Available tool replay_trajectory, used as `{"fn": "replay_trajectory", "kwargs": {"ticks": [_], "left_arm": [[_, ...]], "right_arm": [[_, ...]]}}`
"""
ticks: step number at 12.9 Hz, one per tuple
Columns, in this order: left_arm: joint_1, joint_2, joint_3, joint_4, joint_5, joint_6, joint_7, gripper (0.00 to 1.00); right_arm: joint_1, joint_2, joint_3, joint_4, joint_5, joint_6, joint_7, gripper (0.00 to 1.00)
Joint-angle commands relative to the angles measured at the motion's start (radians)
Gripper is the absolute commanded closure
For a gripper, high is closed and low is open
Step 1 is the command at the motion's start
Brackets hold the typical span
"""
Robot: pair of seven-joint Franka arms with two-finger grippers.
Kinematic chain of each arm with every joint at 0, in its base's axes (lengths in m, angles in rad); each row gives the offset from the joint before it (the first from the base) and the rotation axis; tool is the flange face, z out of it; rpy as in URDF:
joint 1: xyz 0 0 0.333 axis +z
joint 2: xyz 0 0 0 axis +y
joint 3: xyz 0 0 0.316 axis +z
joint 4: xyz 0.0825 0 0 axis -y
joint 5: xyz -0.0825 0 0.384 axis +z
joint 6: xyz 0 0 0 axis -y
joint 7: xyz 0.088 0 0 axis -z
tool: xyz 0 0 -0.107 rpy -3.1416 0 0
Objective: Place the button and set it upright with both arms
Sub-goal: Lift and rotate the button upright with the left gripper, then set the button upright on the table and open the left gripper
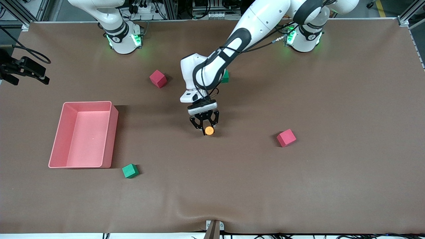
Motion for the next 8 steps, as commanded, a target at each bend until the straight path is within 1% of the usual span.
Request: {"fn": "replay_trajectory", "kwargs": {"ticks": [1,4,5,6,7,8], "left_arm": [[-0.036,0.037,0.014,-0.002,0.048,-0.012,-0.011,0.99],[-0.057,0.069,0.013,-0.005,0.124,-0.090,-0.009,0.99],[-0.059,0.069,0.013,-0.004,0.128,-0.099,-0.008,0.97],[-0.069,0.069,0.013,-0.004,0.123,-0.116,-0.011,0.63],[-0.074,0.069,0.013,-0.004,0.116,-0.124,-0.014,0.01],[-0.076,0.068,0.010,-0.007,0.106,-0.130,-0.014,0.00]], "right_arm": [[-0.014,0.003,0.008,0.011,0.018,-0.011,0.009,0.00],[-0.016,0.003,0.008,0.011,0.018,-0.011,0.009,0.00],[-0.016,0.003,0.008,0.011,0.018,-0.011,0.009,0.00],[-0.016,0.003,0.008,0.011,0.018,-0.011,0.009,0.00],[-0.016,0.003,0.008,0.011,0.018,-0.011,0.009,0.00],[-0.014,0.003,0.008,0.011,0.018,-0.010,0.009,0.00]]}}
